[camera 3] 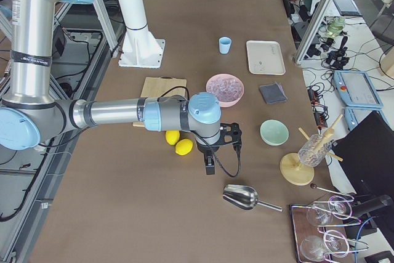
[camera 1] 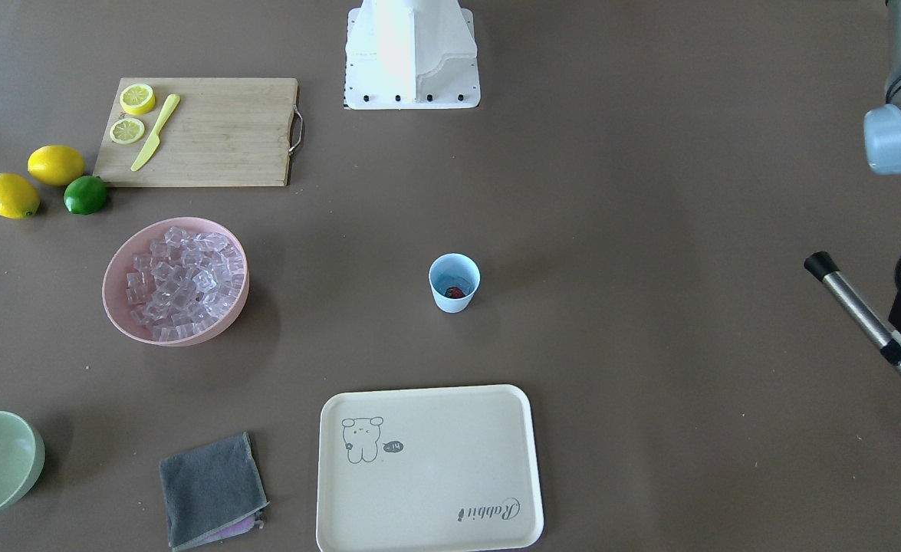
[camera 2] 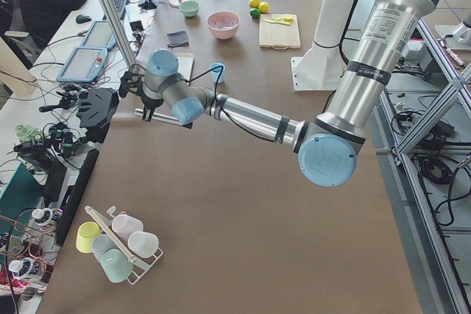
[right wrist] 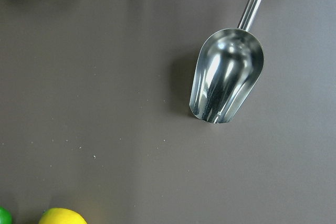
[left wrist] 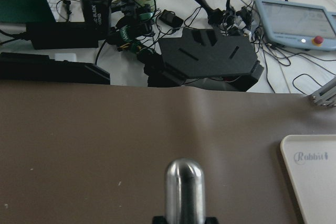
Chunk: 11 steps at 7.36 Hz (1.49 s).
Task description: Mash ice and strawberries in cup
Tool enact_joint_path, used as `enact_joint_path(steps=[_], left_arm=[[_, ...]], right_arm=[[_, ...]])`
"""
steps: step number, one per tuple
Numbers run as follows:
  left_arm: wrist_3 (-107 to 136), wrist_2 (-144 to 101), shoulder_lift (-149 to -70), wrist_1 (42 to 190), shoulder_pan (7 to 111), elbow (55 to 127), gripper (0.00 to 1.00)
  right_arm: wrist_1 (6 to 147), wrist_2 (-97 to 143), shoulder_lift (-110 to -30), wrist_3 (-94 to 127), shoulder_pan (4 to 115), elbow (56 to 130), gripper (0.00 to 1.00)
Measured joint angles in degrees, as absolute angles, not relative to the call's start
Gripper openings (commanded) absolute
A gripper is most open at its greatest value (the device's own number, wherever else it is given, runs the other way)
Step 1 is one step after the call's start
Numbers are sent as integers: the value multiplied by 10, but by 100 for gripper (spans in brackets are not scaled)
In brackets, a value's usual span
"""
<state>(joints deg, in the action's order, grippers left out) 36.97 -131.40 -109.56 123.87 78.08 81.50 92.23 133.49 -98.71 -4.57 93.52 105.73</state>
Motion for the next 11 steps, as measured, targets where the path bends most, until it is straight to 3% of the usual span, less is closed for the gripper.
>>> enact_joint_path(steps=[2,6,7,8,11], left_arm=[[261,-1345,-1054,1200,803,747,32],[211,-1348,-972,1166,773,741,39],[210,-1348,-947,1179,758,741,49],[212,-1347,-926,1202,749,740,99],[216,-1347,-914,1226,737,735,99]], right_arm=[[922,1338,-987,-46,936,1059,100],[922,1339,-994,-46,936,1070,100],[922,1339,-996,-46,937,1072,100],[922,1339,-999,-46,940,1074,100],[923,1339,-1001,-47,943,1076,100]])
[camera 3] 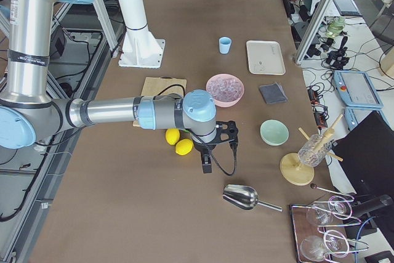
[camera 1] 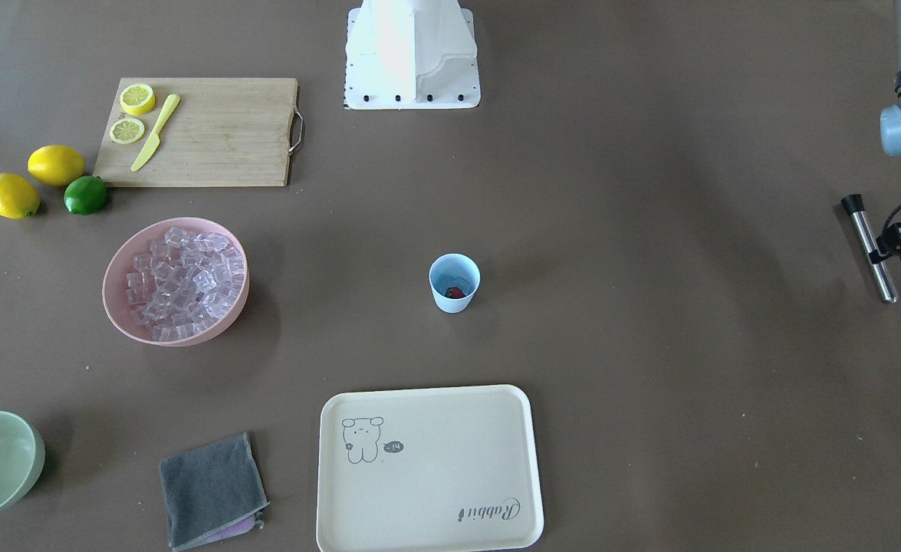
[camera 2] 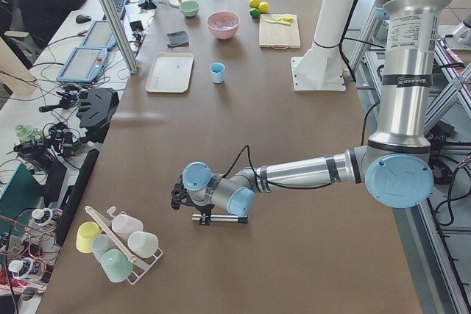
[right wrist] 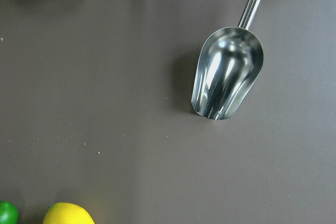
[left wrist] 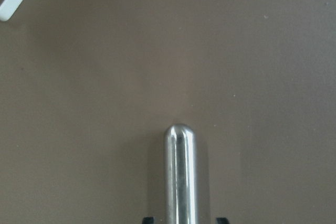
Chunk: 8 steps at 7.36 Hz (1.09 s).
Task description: Mash ice and strawberries in cup
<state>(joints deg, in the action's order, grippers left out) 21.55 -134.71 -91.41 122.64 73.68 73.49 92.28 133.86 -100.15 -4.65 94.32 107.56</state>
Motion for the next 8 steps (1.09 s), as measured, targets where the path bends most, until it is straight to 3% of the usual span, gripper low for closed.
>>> enact_joint_path(steps=[3,5,8], left_arm=[[214,-1352,-975,1180,771,742,99],[196,-1383,-1016,1072,841,788,99],[177,-1393,-912,1013,899,955,99]], right_arm=[[923,1339,-1000,-47,943,1077,100],[923,1342,-1000,-47,943,1078,100],[923,1345,-999,-47,942,1077,100]])
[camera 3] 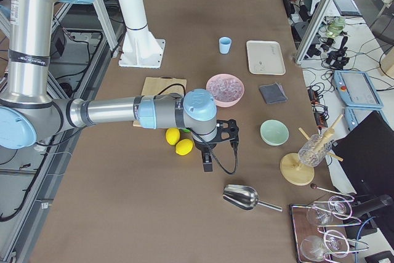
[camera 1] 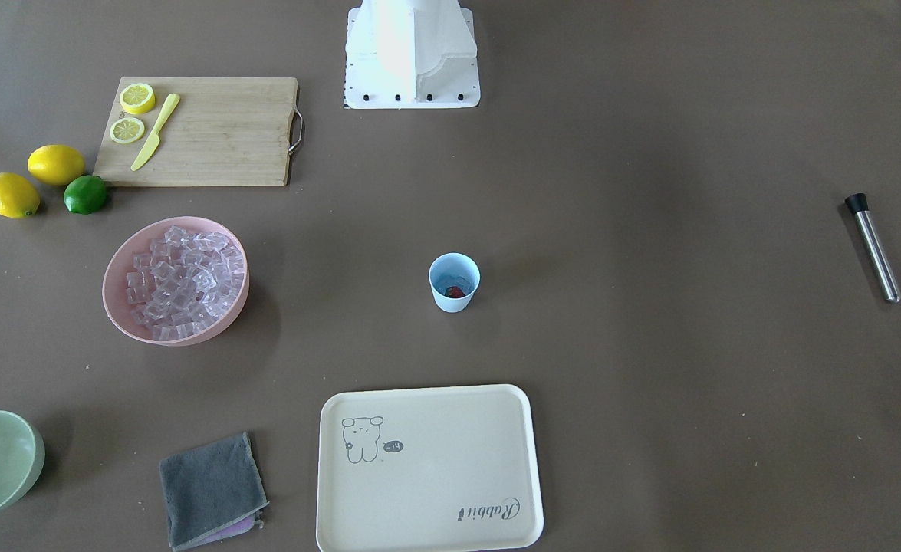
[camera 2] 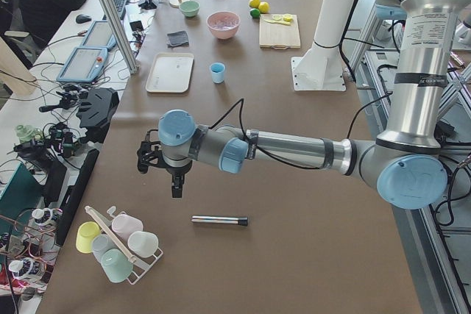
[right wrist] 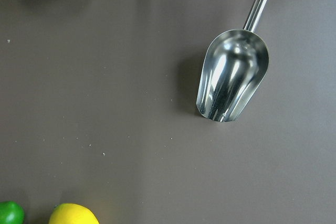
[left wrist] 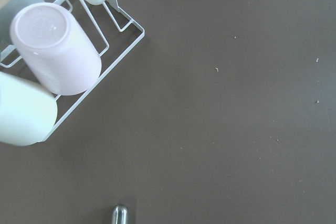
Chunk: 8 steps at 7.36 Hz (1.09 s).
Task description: Mash ice and strawberries in cup
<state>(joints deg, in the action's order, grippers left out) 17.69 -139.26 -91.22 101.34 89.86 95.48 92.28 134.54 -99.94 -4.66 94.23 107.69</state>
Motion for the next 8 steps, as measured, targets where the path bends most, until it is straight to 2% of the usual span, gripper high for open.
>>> enact_joint_path(steps=[2,5,8], left_arm=[[173,-1384,-883,1006,900,994,99],[166,-1356,-894,1004,902,990,99],[74,-1347,-822,1000,905,1006,99]], right_arm=[[923,1346,-998,-47,941,1076,100],[925,1346,-999,-46,941,1073,100],[931,1344,-995,-46,941,1071,100]])
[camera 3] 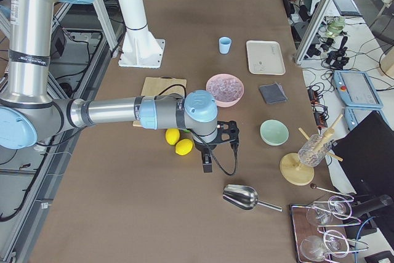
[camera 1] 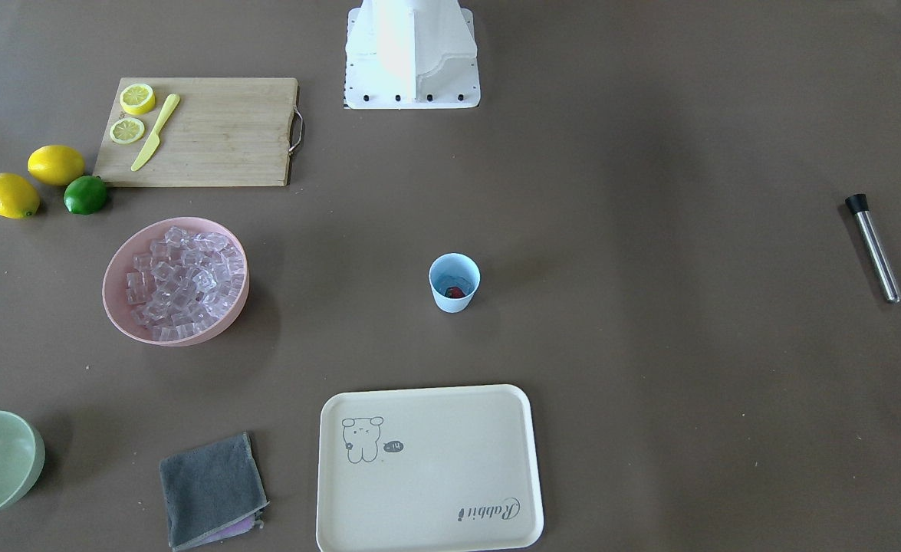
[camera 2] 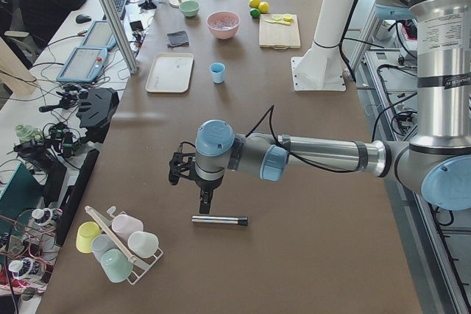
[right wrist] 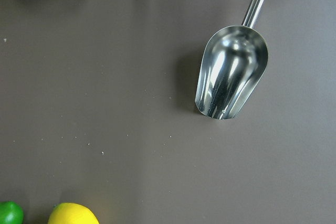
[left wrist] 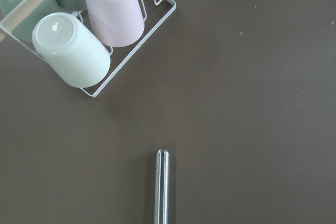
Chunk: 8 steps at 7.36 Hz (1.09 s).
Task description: Mash ice and strawberries in cup
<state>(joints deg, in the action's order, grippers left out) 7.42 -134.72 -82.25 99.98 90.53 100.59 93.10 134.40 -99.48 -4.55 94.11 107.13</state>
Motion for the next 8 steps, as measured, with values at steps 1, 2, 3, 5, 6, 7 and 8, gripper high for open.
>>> enact_joint_path(steps=[1,2,3,5,6,7,8], left_arm=[[65,-1347,-818,986,905,1009,99],[61,-1347,-828,950,902,1015,99],[60,-1346,-849,905,899,1021,99],[28,-1345,-877,854,897,1023,99],[11,-1344,-879,848,897,1022,99],[3,-1344,-879,846,897,1021,99],[0,-1345,-878,845,897,1019,99]], right_arm=[[931,1343,-993,-45,941,1071,100],[932,1343,-993,-45,941,1070,100],[932,1343,-993,-44,941,1069,100],[932,1343,-996,-44,940,1068,100],[932,1343,-997,-44,940,1068,100],[932,1343,-997,-44,940,1068,100],[932,1343,-997,-44,940,1068,100]])
